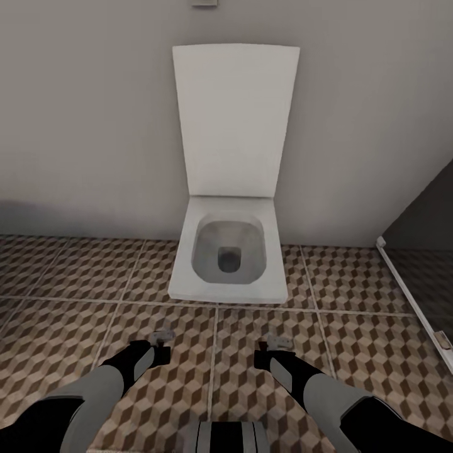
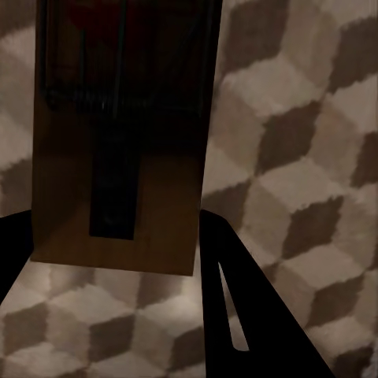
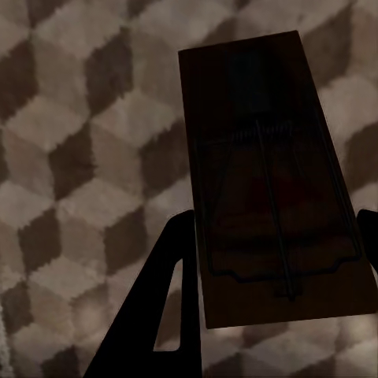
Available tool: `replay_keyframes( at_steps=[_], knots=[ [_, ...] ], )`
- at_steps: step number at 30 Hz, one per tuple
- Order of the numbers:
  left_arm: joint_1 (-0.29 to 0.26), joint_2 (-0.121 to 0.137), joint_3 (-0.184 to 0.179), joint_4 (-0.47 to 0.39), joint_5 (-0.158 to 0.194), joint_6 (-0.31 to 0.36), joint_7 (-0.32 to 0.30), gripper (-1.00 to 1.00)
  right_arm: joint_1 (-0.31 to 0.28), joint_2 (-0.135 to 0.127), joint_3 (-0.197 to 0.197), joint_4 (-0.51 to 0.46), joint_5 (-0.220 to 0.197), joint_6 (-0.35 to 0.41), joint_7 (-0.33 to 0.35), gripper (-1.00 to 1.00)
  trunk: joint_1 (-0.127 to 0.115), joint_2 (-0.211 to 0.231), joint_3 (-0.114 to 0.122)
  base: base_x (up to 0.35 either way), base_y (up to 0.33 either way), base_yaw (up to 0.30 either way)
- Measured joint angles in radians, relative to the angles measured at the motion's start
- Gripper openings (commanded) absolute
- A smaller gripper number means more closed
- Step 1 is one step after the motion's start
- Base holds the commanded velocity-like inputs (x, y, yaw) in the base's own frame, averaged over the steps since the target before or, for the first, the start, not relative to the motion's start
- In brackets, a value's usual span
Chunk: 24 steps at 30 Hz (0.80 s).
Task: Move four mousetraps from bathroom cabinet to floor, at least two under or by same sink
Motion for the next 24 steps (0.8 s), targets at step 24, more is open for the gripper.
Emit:
replay_keyframes(
  at_steps=[24],
  knots=[
    [0.000,0.000,0.000,0.000,0.000,0.001,0.000,-1.00,0.000,0.000,0.000,0.000,-0.001,-0.001,0.000,-1.00,0.000,0.000,-0.009,0.000,0.000,0.000]
  ],
)
